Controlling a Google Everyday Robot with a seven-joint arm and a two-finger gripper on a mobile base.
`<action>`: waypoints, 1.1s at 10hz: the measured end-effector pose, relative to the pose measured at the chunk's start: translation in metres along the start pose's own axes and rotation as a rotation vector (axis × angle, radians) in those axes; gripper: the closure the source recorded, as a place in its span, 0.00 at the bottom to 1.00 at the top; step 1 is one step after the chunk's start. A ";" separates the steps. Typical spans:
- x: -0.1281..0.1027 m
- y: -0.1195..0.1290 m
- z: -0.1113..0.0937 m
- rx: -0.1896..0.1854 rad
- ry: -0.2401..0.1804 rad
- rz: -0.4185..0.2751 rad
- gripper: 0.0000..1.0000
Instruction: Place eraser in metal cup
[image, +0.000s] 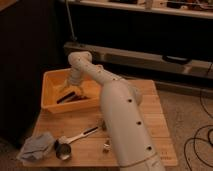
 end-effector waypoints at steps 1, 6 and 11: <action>-0.001 0.001 0.003 -0.005 0.001 -0.001 0.20; -0.007 0.009 0.006 -0.004 0.006 -0.004 0.20; -0.010 -0.003 0.006 0.079 0.004 -0.042 0.22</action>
